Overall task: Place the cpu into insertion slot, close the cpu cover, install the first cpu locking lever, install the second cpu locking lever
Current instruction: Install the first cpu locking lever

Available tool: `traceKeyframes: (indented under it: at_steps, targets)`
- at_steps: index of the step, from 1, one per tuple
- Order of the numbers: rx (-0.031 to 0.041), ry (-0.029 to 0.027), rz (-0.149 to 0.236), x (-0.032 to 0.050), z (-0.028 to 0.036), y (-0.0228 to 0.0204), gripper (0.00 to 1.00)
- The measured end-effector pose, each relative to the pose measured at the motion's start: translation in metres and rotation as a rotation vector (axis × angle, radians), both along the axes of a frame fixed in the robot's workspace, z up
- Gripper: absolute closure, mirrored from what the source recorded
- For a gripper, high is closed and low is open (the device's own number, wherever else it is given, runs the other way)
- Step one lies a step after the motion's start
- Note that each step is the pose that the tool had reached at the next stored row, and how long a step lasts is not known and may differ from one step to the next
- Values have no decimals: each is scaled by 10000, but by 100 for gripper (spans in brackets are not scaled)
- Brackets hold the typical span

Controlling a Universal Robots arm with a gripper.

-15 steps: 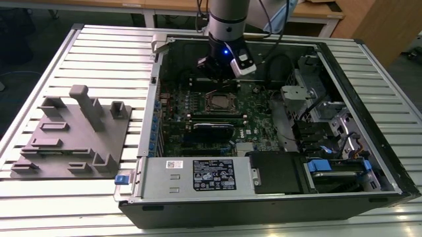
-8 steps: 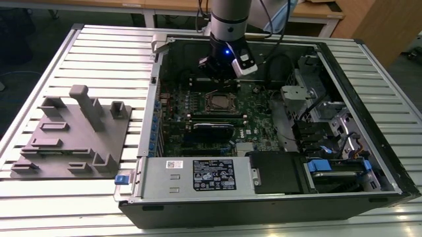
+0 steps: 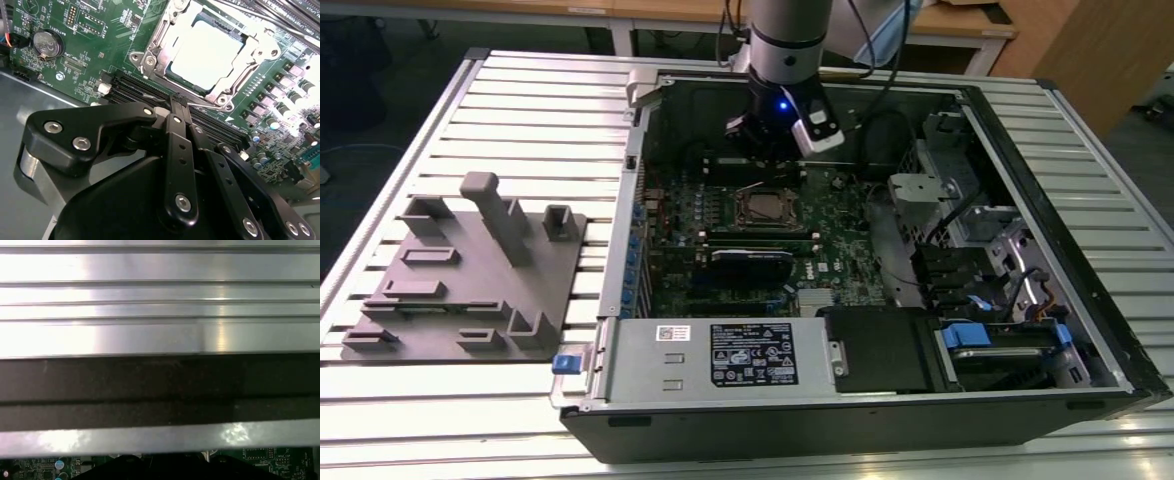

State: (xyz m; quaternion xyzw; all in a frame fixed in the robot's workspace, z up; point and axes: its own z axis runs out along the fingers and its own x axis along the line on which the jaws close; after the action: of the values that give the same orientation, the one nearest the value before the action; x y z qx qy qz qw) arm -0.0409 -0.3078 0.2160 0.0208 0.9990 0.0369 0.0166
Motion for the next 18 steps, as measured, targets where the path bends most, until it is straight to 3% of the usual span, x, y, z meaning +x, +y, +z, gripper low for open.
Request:
traceKeyframes:
  at_steps: [18]
  targets:
    - [-1,0,-47,82,-83,2,89]
